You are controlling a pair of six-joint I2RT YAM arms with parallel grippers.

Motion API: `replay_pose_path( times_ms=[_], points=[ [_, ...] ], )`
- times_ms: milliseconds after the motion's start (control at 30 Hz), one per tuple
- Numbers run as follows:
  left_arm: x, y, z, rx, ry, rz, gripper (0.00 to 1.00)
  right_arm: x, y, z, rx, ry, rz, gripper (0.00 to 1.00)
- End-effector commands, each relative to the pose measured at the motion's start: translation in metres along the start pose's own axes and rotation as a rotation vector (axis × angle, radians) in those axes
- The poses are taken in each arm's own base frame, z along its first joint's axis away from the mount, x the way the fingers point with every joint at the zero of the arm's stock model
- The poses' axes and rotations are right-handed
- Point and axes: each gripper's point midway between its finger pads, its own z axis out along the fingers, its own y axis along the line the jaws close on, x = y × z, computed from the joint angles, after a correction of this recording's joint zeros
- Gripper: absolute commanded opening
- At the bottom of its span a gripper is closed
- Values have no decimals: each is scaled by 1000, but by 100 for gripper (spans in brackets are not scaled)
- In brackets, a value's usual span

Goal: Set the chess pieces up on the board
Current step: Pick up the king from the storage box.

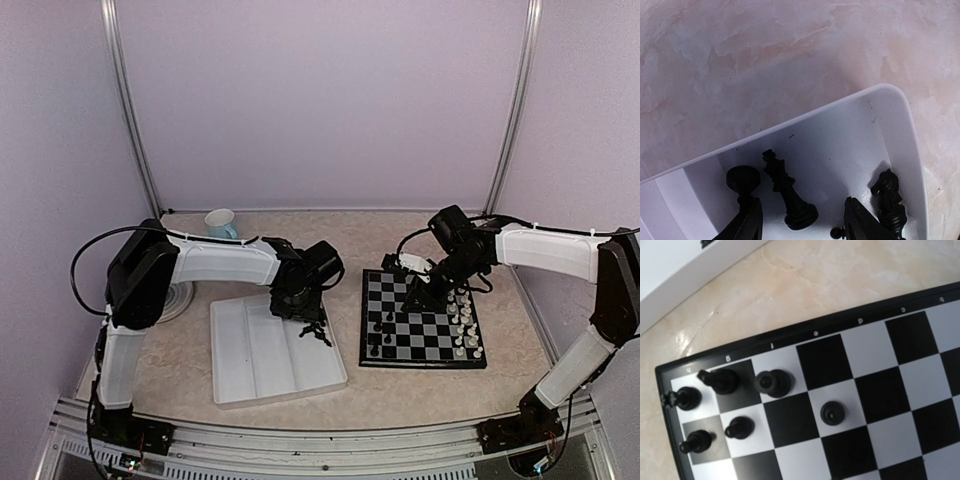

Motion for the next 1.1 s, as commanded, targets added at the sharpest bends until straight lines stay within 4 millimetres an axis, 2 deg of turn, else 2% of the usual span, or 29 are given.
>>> replay_pose_path(
  times_ms=[0,233,600,733,900,1067],
  points=[
    [4,15,13,-57,28,-33,55,-4,3,-4,-7,-29,0,26],
    [12,17,28,-50,55,-43,48,-5,4,-2,-20,-33,2,25],
    [5,17,39,-8,53,-70,32,-1,5,2,-32,-21,13,25],
    [15,16,38,-5,79,-55,28,-2,5,1,-30,-22,13,25],
    [29,18,31,-14,105,-37,35,-1,5,0,-30,-21,15,25],
    [39,20,37,1,133,-39,25,-3,5,2,-35,-24,16,25]
  ],
)
